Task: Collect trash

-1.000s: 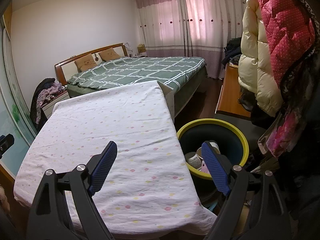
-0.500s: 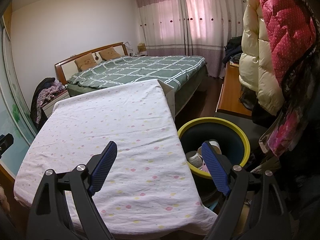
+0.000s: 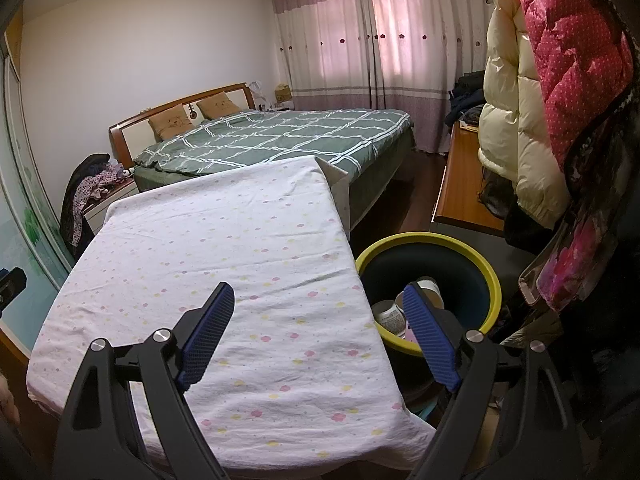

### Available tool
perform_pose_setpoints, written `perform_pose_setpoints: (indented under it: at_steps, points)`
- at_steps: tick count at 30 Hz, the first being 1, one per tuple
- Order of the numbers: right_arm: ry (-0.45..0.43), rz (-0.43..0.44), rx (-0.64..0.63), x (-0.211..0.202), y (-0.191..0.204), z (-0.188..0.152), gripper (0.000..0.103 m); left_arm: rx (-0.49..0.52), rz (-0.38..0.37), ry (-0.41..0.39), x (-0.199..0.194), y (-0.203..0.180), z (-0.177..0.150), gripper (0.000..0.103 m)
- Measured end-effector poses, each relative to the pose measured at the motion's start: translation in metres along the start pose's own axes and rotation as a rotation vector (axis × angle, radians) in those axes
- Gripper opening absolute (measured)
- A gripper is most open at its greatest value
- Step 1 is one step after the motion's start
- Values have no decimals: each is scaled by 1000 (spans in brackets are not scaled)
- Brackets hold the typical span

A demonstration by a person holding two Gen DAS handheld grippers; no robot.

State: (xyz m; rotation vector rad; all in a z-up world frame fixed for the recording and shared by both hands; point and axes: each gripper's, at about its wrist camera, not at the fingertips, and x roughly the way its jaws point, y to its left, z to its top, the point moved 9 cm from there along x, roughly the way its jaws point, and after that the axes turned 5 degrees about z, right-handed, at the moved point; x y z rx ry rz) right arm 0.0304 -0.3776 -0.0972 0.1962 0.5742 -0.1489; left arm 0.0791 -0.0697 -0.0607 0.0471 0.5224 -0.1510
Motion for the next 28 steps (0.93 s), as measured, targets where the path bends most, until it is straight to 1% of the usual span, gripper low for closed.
perform_pose_setpoints:
  at_steps: [11, 19, 22, 25, 26, 28]
  points:
    - [3, 1, 0, 2, 0, -1, 82, 1, 0, 2, 1, 1, -1, 98]
    - [15, 5, -1, 10, 1, -4, 82, 0, -7, 21, 13, 4, -8, 98]
    - [28, 28, -1, 18, 4, 1, 84, -23, -14, 69, 31, 9, -11, 98]
    - [33, 36, -14, 39, 10, 12, 87, -25, -9, 116, 59, 15, -11, 98]
    - [45, 51, -19, 50, 14, 14, 89, -18, 0, 124, 68, 17, -10, 98]
    - [72, 72, -19, 72, 22, 17, 91, 12, 45, 152, 98, 26, -8, 98]
